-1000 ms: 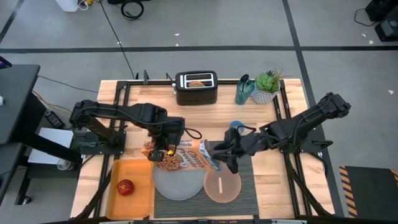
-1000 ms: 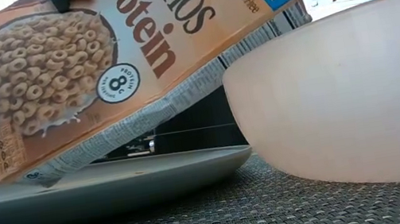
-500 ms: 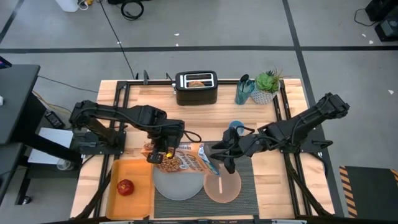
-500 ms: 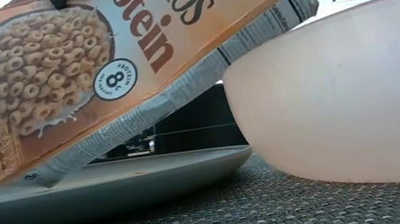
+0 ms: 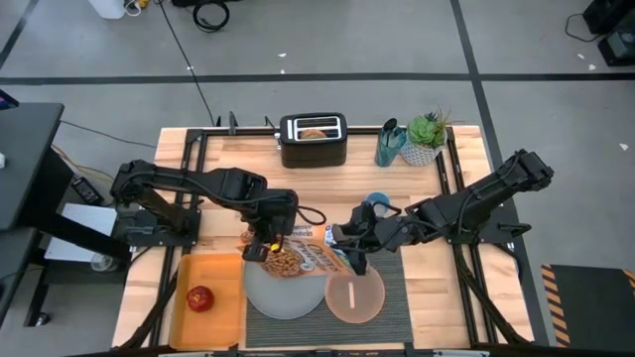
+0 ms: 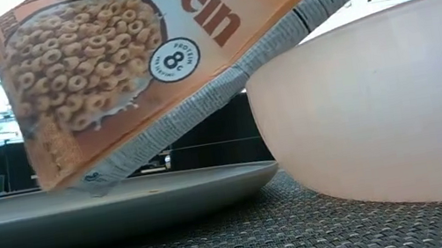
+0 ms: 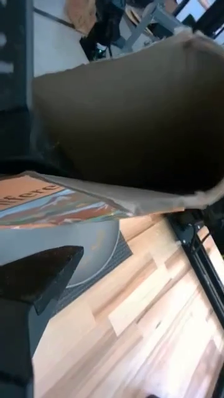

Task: Arrange a breakfast setting
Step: Pour the cereal into the orange bowl

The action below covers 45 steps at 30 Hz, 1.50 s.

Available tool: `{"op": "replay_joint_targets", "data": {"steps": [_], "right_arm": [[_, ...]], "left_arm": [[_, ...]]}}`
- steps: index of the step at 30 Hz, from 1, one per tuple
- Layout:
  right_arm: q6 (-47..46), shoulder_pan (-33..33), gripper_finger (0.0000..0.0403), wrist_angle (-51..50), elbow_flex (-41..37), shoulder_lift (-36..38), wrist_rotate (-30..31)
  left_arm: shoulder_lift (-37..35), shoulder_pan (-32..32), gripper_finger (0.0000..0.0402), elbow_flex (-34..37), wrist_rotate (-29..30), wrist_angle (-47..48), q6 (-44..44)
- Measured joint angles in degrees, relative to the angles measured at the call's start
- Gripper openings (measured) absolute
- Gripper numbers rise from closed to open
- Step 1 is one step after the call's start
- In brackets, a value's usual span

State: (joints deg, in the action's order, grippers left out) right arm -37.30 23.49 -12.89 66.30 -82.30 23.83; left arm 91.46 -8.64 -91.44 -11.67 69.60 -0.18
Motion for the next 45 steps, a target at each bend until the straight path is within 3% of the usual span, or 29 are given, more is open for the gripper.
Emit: {"op": "replay_joint_targets", "data": {"steps": [11, 18, 28, 34, 38, 45], "right_arm": [[1.02, 0.0, 0.0012, -1.31, 0.0, -0.09, -3.66], [2.84, 0.0, 0.0007, -0.97, 0.0, -0.09, -3.6], [4.93, 0.03, 0.0004, -0.8, 0.0, -0.09, -4.21], [5.49, 0.0, 0.0004, -0.67, 0.0, -0.09, -4.43], [5.45, 0.07, 0.0004, -0.68, 0.0, -0.09, -4.43], [5.86, 0.07, 0.0004, -0.87, 0.0, -0.09, -5.28]], "left_arm": [[0.0, 0.11, 0.0011, -1.62, 0.25, -2.87, -0.23], [0.0, 0.11, 0.0023, -1.62, 0.27, -2.8, -0.89], [-1.48, 0.16, 0.0132, -1.7, -3.04, -1.26, -5.54], [-5.85, 0.18, 0.0173, -0.85, 1.37, -3.18, -4.69], [-12.3, 0.17, 0.0176, 6.24, 3.8, -11.41, -4.03], [-29.0, 3.34, 0.0176, 26.3, 7.43, -27.51, -10.12]]}}
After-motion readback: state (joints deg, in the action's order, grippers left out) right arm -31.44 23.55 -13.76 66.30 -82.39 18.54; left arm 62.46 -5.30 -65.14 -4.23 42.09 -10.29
